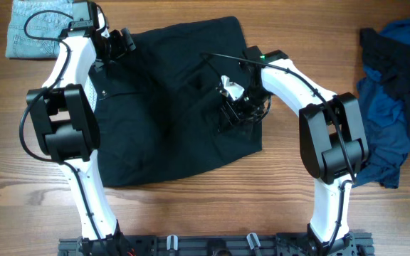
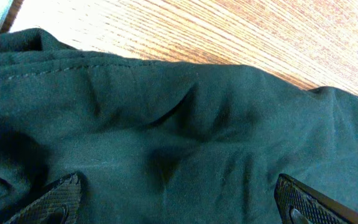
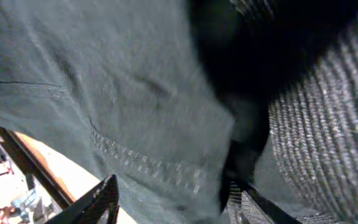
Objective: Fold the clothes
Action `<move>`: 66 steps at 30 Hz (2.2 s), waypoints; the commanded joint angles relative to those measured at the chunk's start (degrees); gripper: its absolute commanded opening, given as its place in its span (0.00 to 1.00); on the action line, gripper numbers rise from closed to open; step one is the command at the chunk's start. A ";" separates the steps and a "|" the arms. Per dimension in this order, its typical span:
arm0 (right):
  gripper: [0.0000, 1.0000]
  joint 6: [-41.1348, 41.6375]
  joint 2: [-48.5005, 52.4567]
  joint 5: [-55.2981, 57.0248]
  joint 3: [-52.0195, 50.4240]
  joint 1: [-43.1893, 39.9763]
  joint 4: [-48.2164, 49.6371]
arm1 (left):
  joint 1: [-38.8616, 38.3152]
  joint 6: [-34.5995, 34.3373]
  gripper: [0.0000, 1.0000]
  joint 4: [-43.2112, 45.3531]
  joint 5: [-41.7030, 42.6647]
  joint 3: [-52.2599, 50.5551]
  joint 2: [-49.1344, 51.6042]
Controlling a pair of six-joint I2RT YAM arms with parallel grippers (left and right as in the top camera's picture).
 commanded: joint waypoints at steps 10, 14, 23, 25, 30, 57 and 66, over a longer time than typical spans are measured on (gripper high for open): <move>0.38 -0.63 -0.74 -1.99 2.58 0.02 -2.23 | -0.04 0.70 1.00 -0.17 -0.31 -0.59 -1.97; 0.33 -0.63 -0.74 -1.99 2.58 0.02 -2.23 | -0.04 0.70 1.00 -0.17 -0.31 -0.59 -1.97; 0.11 -0.59 -0.74 -1.05 2.58 -0.04 -4.57 | -0.04 0.72 1.00 -0.17 -0.31 -0.59 -1.97; 0.05 0.72 -0.85 0.11 2.58 -0.09 -5.90 | -0.04 0.72 1.00 -0.17 -0.31 -0.59 -1.97; 0.04 5.57 -2.51 3.61 2.58 -0.15 -9.90 | -0.04 0.72 1.00 -0.17 -0.31 -0.59 -1.97; 0.04 24.00 -13.05 6.29 2.40 -0.61 -28.50 | -0.04 0.74 1.00 -0.09 -0.35 -0.59 -1.97; 0.04 30.71 -16.00 9.86 2.34 -0.61 -28.52 | 0.24 0.74 1.00 -0.07 -0.35 -0.59 -1.97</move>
